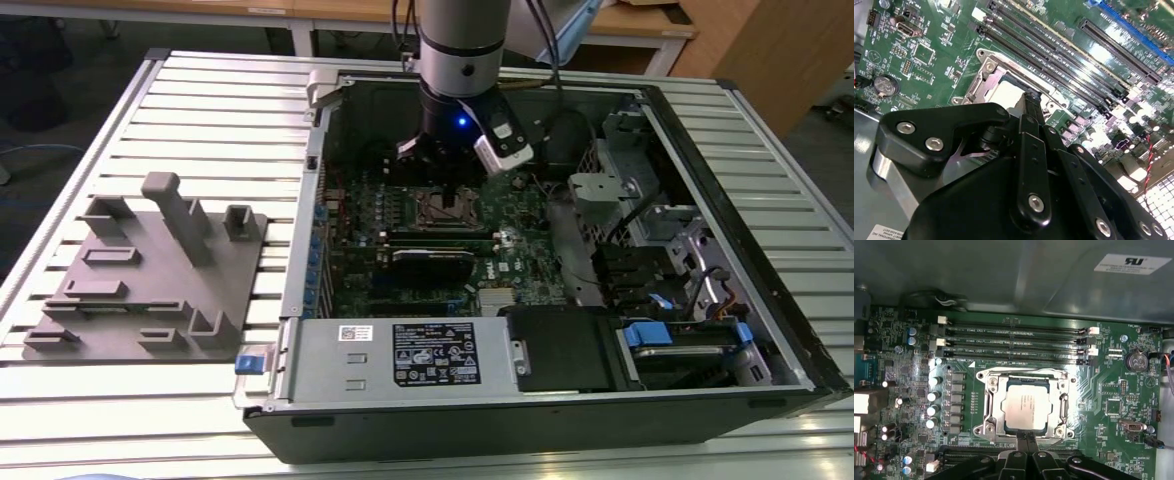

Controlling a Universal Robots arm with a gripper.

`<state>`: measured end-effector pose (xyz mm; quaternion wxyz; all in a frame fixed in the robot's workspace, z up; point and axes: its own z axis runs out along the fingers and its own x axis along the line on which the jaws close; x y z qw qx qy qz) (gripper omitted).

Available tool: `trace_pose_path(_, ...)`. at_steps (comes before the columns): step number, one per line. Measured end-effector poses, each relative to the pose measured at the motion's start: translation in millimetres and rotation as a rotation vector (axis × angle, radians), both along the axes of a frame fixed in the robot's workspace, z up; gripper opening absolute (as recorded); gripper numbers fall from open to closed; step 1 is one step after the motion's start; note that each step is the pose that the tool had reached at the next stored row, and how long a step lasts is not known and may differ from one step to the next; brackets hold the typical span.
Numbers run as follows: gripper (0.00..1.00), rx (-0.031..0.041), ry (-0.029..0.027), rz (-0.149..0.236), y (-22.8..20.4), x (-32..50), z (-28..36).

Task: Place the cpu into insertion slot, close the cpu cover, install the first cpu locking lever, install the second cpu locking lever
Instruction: 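Install the second cpu locking lever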

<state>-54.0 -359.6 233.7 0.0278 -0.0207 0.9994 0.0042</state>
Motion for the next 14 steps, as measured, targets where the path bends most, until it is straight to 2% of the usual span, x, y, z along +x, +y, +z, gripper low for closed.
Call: trace_pose_path(14, 0.11, -0.001, 0.0001, 0.0, -6.2, 0.2, 0.0)
